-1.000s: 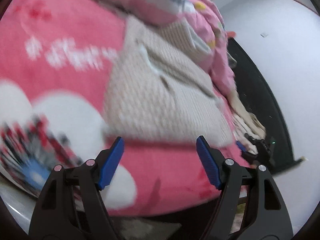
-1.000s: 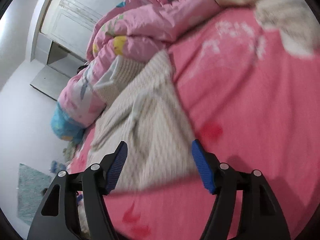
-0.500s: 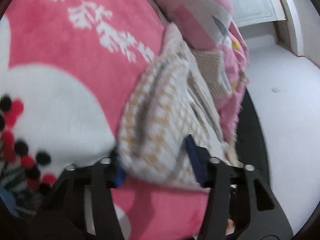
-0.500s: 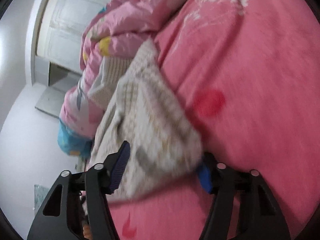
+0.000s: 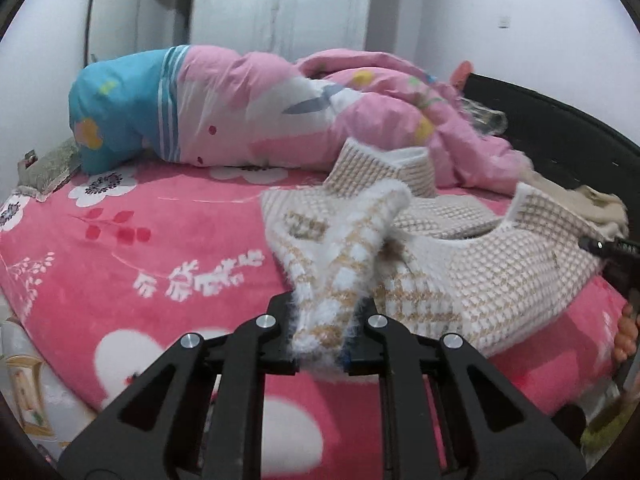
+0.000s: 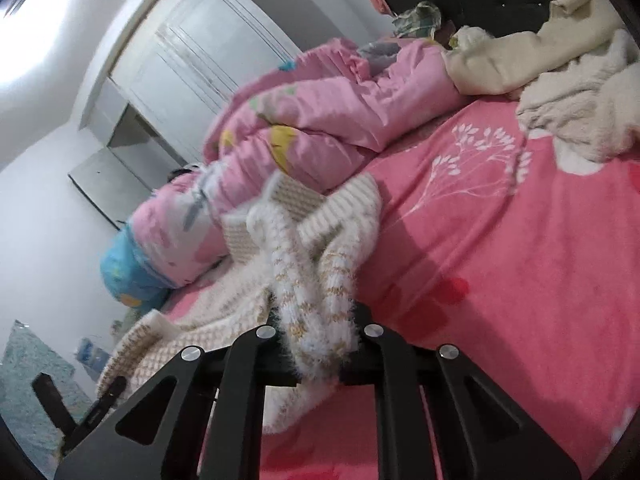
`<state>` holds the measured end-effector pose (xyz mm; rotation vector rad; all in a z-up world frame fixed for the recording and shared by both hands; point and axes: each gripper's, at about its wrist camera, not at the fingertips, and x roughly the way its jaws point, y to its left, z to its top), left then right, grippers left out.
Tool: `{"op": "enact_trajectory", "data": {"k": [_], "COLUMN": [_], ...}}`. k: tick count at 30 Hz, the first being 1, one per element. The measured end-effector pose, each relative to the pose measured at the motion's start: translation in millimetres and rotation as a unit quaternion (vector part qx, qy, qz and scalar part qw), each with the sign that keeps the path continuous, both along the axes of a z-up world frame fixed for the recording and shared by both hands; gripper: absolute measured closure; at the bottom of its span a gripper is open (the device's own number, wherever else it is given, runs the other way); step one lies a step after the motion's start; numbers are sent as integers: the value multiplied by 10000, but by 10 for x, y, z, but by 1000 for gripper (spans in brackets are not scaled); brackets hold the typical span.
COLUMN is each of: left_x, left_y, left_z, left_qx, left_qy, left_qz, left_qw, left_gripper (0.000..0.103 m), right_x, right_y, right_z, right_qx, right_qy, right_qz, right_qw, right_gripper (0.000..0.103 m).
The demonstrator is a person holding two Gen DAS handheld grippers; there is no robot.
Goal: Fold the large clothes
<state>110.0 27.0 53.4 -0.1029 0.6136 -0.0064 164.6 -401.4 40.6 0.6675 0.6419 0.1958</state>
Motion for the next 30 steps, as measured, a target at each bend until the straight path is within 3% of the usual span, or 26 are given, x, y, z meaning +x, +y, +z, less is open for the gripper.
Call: {"op": "enact_trajectory", "data": {"k": [3, 6, 8, 9, 10, 11, 12, 13, 15, 17, 20, 24, 26, 28, 30], "left_x": [-412, -590, -548, -521, -529, -565, -636, -703, -832, -879, -829, -617, -507, -378, -255], "left_y": [189, 505, 714, 810, 924, 1021, 1134, 1234, 1430, 1495, 1344, 785, 498, 226, -12], "left_z": [-50, -480, -895, -1084, -1249, -1314, -1306, -1263, -1143, -1028, -869, -775, -828, -931, -1076], "left_qx": [-396, -1136, -1585, -1837, -2076, -2186, -2347, -2559, -2860, -2721, -2380, -1897, -1729, -1651, -1321], "left_qy": [284, 935, 1620, 1942, 2177, 2203, 2063, 1874, 1446, 1223, 1004, 1064, 1189, 1473, 1675], "left_qz": [-144, -166, -9, 78, 263, 483, 593, 605, 766, 894, 615, -360, -753, -1152, -1282], "left_qw": [9987, 9890, 9740, 9636, 9533, 9494, 9480, 9464, 9442, 9503, 9641, 9754, 9748, 9684, 9685], "left_gripper": [90, 84, 73, 73, 75, 76, 75, 71, 64, 64, 64, 59, 58, 58, 58], "right_x": [-510, -806, -828, -848, -910, -1004, -1067, -1144, -1261, -1321, -1267, -864, -682, -541, -432], "right_y": [-146, -255, -346, -418, -538, -652, -715, -789, -923, -1003, -880, -157, 222, 593, 837], "right_z": [-30, -421, -905, -1123, -1325, -1404, -1404, -1321, -1069, -850, -525, -291, -319, -414, -560], "right_qx": [260, 506, 516, 545, 918, 1532, 1752, 1661, 932, 622, 228, -702, -977, -1299, -1575], "right_qy": [14, 476, 1539, 2105, 2428, 2273, 2174, 2070, 1955, 1745, 1344, 1129, 1152, 1234, 1401], "right_qz": [151, 449, 430, 304, 202, 193, 166, 22, -509, -830, -790, 246, 854, 1347, 1581], "right_qw": [9995, 9966, 9858, 9756, 9655, 9615, 9601, 9641, 9749, 9792, 9875, 9908, 9848, 9746, 9647], "right_gripper": [91, 84, 67, 67, 67, 65, 64, 63, 54, 52, 51, 40, 38, 38, 38]}}
